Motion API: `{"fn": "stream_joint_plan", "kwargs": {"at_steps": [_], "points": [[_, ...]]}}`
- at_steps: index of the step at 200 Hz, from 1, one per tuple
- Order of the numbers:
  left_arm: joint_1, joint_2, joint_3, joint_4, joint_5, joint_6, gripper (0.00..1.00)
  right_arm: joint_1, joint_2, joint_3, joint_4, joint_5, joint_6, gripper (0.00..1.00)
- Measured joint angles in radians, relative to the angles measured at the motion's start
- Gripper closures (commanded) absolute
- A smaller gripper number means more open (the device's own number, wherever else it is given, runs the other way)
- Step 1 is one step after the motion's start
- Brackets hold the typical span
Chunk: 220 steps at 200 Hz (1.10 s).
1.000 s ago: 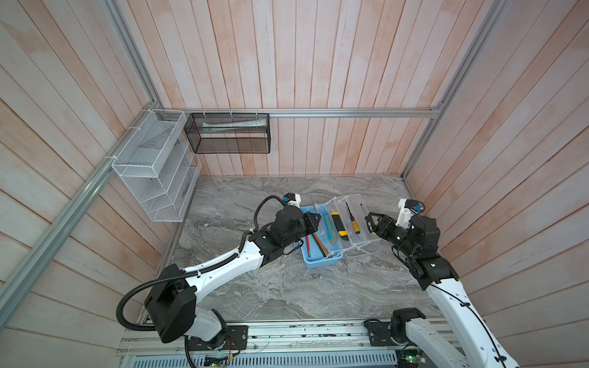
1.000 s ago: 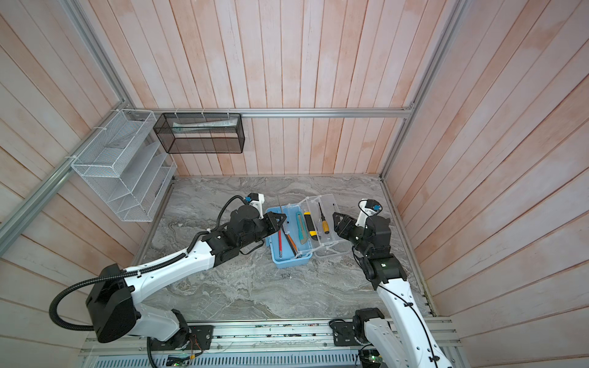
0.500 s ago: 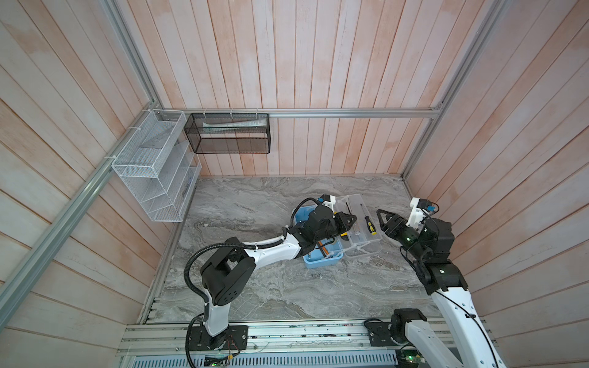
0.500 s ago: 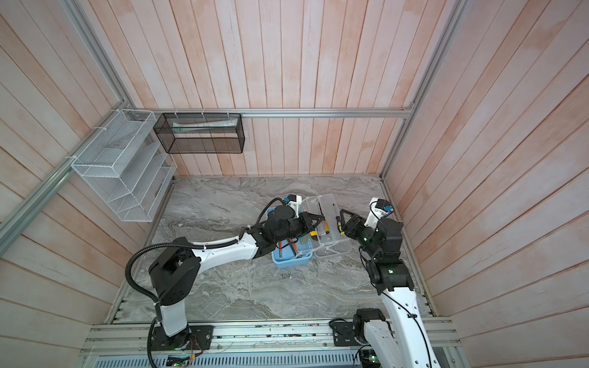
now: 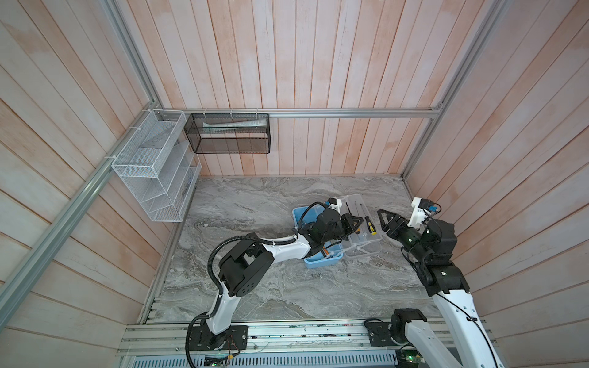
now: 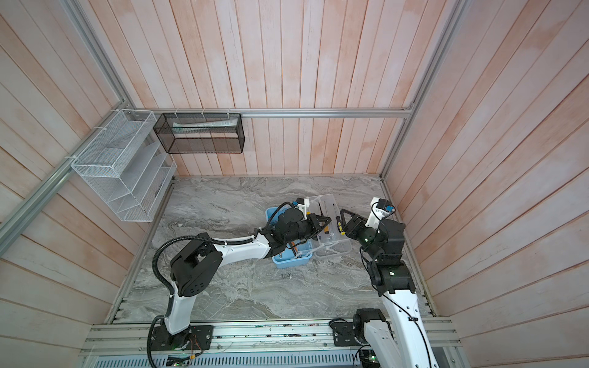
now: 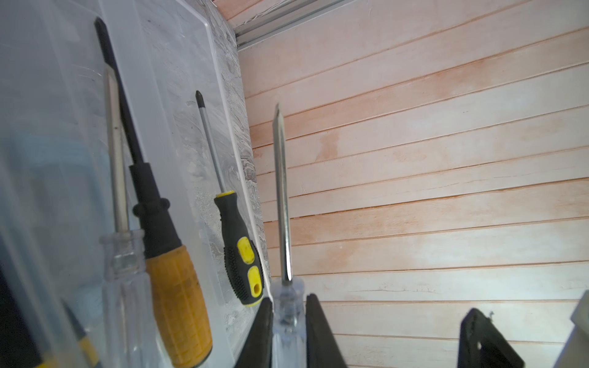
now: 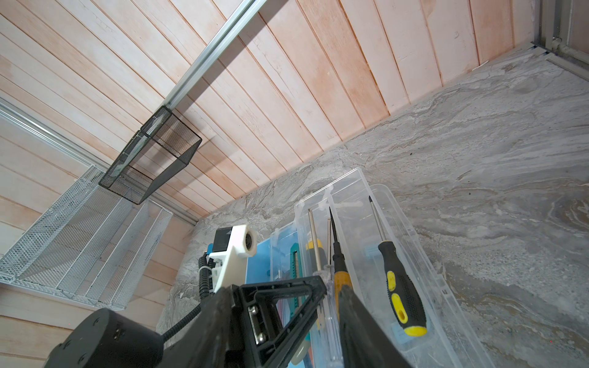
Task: Pack the tool kit
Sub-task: 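Lower the clear-handled flat screwdriver into the clear lid and open the left gripper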
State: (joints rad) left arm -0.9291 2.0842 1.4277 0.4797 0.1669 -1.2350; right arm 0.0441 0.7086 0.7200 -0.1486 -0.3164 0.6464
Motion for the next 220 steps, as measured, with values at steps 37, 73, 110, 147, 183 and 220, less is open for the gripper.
{"fn": "stream_joint_plan", "kwargs": {"at_steps": [37, 73, 110, 147, 183, 220], "points": [[0.001, 0.031, 0.053, -0.014, -0.019, -0.005, 1.00, 0.000, 0.000, 0.000, 0.000, 0.000, -0.013, 0.46], [0.001, 0.055, 0.116, -0.066, -0.044, -0.003, 1.00, 0.000, 0.000, 0.001, -0.001, 0.002, -0.026, 0.46], [0.001, 0.064, 0.150, -0.132, -0.079, -0.003, 1.00, 0.000, 0.002, 0.002, -0.001, 0.004, -0.031, 0.46], [0.001, 0.092, 0.193, -0.201, -0.105, 0.000, 1.00, 0.000, 0.003, 0.003, -0.001, 0.004, -0.035, 0.46], [0.001, 0.129, 0.275, -0.301, -0.122, 0.020, 1.00, 0.000, 0.004, 0.003, 0.000, 0.005, -0.038, 0.46], [0.000, 0.137, 0.319, -0.370, -0.131, 0.042, 0.92, 0.000, 0.003, 0.003, 0.000, 0.005, -0.038, 0.46]]}}
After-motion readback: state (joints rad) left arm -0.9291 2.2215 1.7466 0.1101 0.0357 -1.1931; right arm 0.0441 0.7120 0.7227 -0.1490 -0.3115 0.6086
